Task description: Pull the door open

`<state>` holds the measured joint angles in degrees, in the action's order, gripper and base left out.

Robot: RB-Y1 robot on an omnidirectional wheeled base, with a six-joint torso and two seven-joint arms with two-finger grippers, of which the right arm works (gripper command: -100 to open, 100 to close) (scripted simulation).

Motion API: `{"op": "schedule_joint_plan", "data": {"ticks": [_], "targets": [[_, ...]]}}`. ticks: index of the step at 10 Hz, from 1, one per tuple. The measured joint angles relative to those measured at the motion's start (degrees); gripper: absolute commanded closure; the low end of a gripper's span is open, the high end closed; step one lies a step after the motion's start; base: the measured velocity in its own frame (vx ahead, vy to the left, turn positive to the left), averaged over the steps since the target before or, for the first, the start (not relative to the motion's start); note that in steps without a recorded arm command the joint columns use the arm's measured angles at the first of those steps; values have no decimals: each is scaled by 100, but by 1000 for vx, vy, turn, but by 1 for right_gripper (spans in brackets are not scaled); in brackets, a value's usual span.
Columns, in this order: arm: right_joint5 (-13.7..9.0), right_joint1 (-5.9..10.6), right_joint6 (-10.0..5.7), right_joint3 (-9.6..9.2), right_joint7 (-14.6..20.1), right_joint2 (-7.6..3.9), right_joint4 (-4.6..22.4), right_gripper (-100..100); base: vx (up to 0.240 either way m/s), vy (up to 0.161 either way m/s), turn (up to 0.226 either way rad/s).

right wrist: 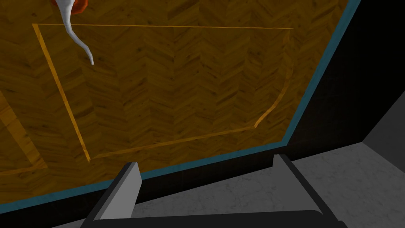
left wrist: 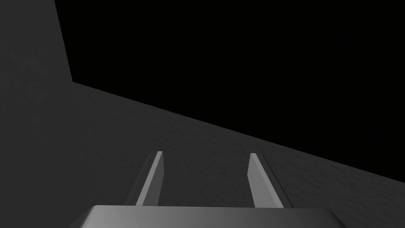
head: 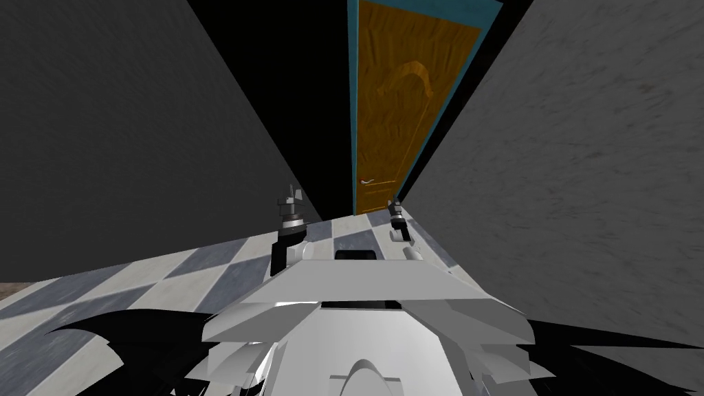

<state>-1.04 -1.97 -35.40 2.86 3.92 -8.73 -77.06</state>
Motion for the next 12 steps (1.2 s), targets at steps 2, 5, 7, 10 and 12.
{"op": "schedule_joint_plan", "data": {"ticks": [2, 5, 7, 10, 12], "targets": [[7, 190, -61, 18, 14, -32, 393, -100, 99, -12, 104], [20, 357, -81, 29, 21, -54, 779, -100, 68, -15, 78], [24, 467, -120, 38, 34, -82, 1027, -100, 56, -10, 44], [32, 614, -180, 51, 40, -105, 1391, -100, 60, -3, 75], [36, 735, -225, 62, 51, -127, 1653, -100, 67, -21, 53]]}}
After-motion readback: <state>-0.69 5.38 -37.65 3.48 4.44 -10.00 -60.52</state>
